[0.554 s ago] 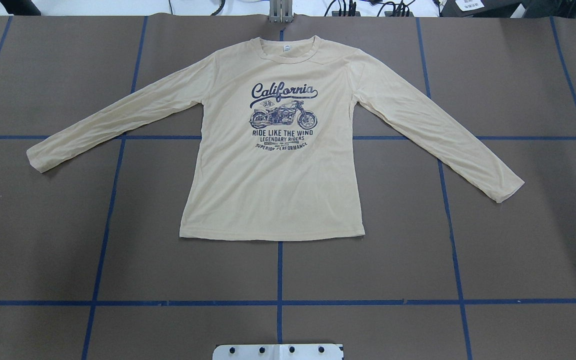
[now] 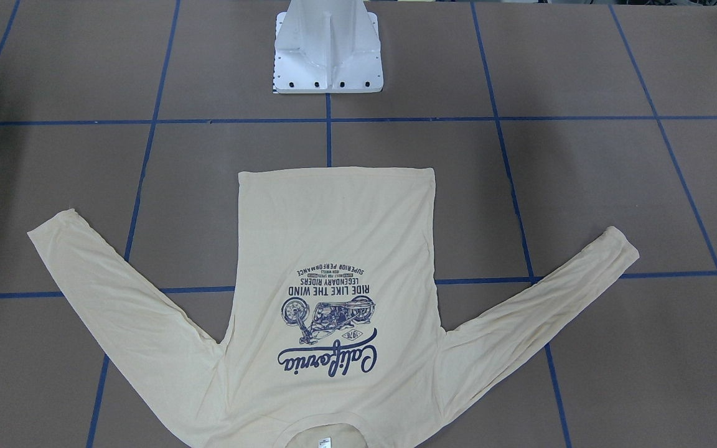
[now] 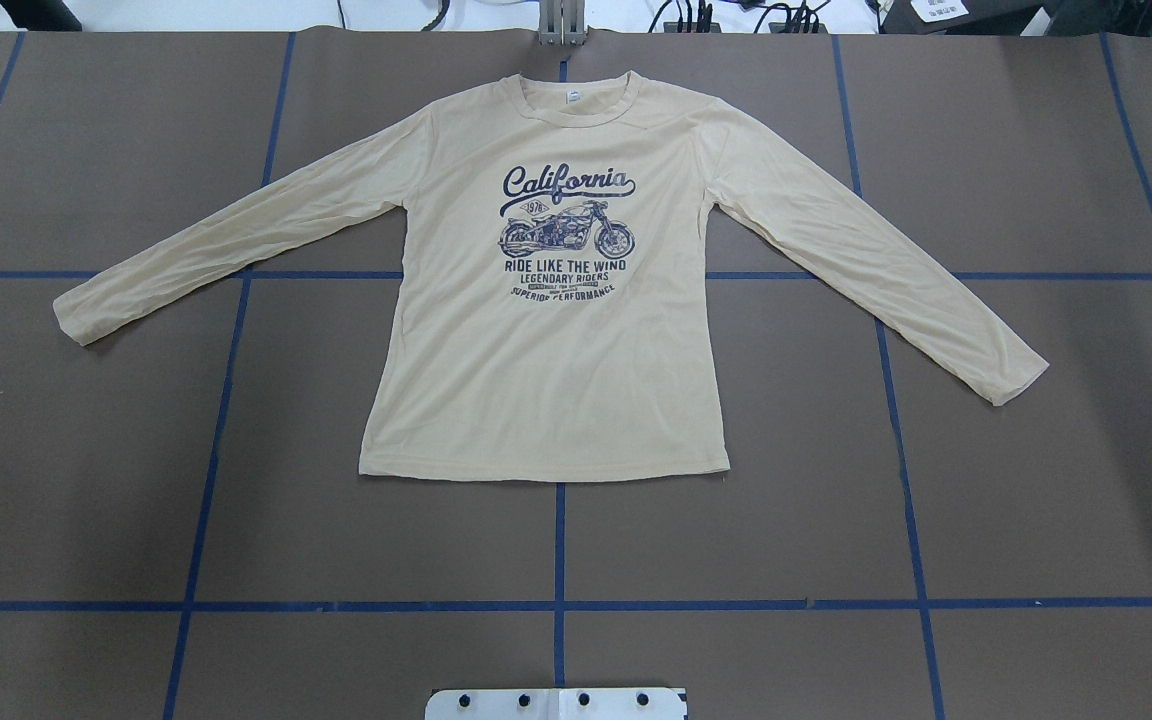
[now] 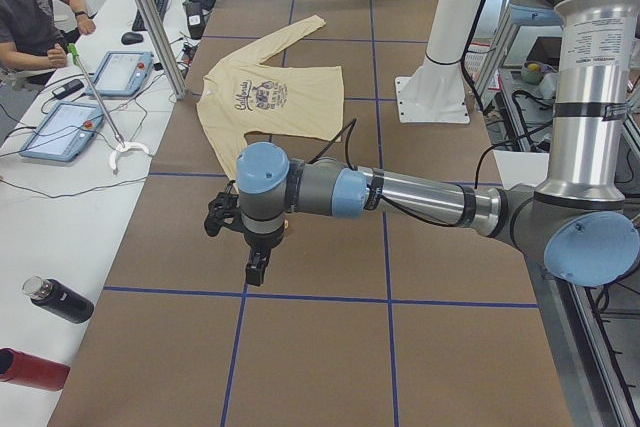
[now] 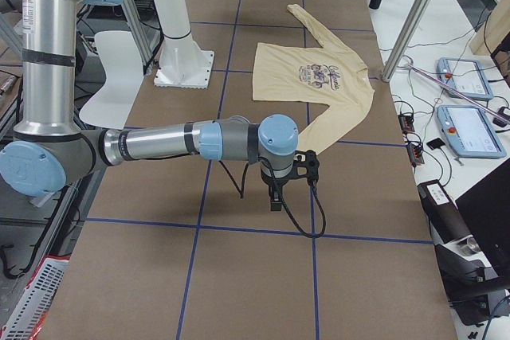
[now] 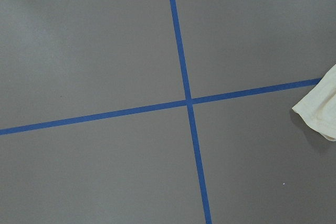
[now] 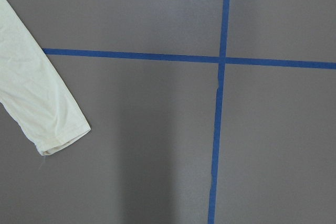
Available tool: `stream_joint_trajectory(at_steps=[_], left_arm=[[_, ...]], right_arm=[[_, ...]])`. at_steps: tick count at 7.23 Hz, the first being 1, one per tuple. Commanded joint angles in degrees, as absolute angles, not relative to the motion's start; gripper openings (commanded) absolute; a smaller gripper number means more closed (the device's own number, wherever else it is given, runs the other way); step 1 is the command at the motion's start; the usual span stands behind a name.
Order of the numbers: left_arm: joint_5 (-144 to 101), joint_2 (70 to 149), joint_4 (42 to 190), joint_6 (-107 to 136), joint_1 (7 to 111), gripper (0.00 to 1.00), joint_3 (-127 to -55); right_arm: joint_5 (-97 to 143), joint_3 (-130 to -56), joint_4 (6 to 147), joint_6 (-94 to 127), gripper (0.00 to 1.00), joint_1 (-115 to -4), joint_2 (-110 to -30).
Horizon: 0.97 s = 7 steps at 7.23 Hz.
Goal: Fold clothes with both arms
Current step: 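Move the right gripper down to the cuff of the nearby sleeve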
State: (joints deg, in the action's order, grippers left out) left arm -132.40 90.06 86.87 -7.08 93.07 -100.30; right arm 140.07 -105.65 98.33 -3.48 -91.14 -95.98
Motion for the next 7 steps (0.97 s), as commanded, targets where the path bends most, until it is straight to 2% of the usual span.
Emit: stream_joint_trajectory(at_steps=[1, 3, 5, 7], left_arm=[[-132.36, 90.09, 87.19, -7.12, 92.99, 1.0, -101.5], [-136.19, 90.09, 91.04, -7.21, 92.99, 1.0, -106.4], [-139.13, 89.39, 95.52, -5.55, 92.73, 1.0, -105.83], [-139.13, 90.78, 96.15, -4.92, 92.11, 1.0, -103.98]], right_arm=[[140.36, -105.64, 97.65, -3.52, 1.0, -88.35, -95.8], [140.27, -105.38, 90.05, 2.94, 1.0, -81.87, -94.41], [140.27, -103.1, 87.12, 14.88, 1.0, -75.63, -91.68], [138.61, -99.78, 71.71, 21.87, 1.0, -70.6, -91.93]])
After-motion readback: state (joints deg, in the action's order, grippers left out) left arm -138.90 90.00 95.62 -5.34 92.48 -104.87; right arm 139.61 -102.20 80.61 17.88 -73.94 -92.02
